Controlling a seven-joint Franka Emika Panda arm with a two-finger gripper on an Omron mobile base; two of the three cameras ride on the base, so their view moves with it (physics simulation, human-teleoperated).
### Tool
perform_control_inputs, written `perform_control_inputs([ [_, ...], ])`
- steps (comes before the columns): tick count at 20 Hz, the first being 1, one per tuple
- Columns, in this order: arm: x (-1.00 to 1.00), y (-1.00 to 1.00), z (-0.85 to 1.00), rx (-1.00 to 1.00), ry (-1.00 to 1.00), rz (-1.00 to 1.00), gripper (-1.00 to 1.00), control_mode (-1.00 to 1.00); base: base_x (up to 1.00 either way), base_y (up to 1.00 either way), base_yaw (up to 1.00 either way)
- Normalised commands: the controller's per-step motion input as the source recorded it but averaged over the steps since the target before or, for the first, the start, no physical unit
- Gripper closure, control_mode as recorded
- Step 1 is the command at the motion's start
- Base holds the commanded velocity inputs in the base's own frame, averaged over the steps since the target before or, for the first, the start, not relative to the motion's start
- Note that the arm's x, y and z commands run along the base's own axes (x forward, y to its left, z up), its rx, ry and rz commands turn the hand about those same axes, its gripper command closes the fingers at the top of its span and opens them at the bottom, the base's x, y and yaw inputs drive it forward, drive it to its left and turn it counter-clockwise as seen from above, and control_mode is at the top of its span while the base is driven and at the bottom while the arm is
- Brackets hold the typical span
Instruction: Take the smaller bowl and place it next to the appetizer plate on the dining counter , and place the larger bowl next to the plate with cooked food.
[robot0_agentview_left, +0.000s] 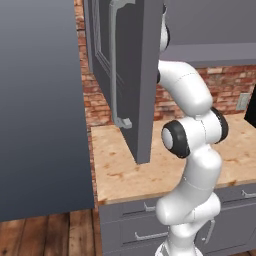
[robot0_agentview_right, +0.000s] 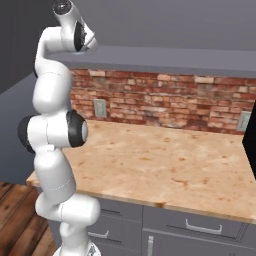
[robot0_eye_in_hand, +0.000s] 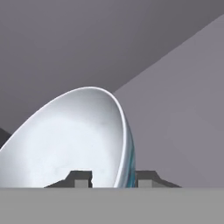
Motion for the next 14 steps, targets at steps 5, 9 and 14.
perform_control_inputs([
  [5,0.0,0.0,-0.45,0.11,-0.04,-0.14,1.0,-1.0,0.0,0.0,0.0],
  [9,-0.03,-0.02,-0.48,0.18,-0.12,-0.16,1.0,-1.0,0.0,0.0,0.0],
  [14,-0.72,-0.12,-0.11,0.21,-0.35,-0.14,1.0,-1.0,0.0,0.0,0.0],
])
